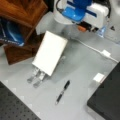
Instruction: Open the box. Pick up the pen. Place the pen in the box. Pick up the book. Place the book on the shelf.
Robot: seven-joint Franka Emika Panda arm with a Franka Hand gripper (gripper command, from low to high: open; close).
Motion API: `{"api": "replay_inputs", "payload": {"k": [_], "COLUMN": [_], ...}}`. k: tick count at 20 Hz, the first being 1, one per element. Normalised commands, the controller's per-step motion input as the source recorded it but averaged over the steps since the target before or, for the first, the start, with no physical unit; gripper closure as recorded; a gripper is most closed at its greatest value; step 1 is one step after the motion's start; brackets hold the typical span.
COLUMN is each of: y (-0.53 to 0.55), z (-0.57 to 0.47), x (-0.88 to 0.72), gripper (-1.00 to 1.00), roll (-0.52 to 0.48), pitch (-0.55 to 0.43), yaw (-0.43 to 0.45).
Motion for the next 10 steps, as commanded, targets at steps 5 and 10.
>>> {"api": "replay_inputs", "payload": {"k": [5, 10], "y": [0.10, 0.20], "z": [-0.06, -0.12], "x": [0.12, 0.39], "gripper": [-1.00, -1.00], "roll": [0.092, 0.200], "pitch": [0.052, 0.031], "yaw": [0.151, 0.006]}}
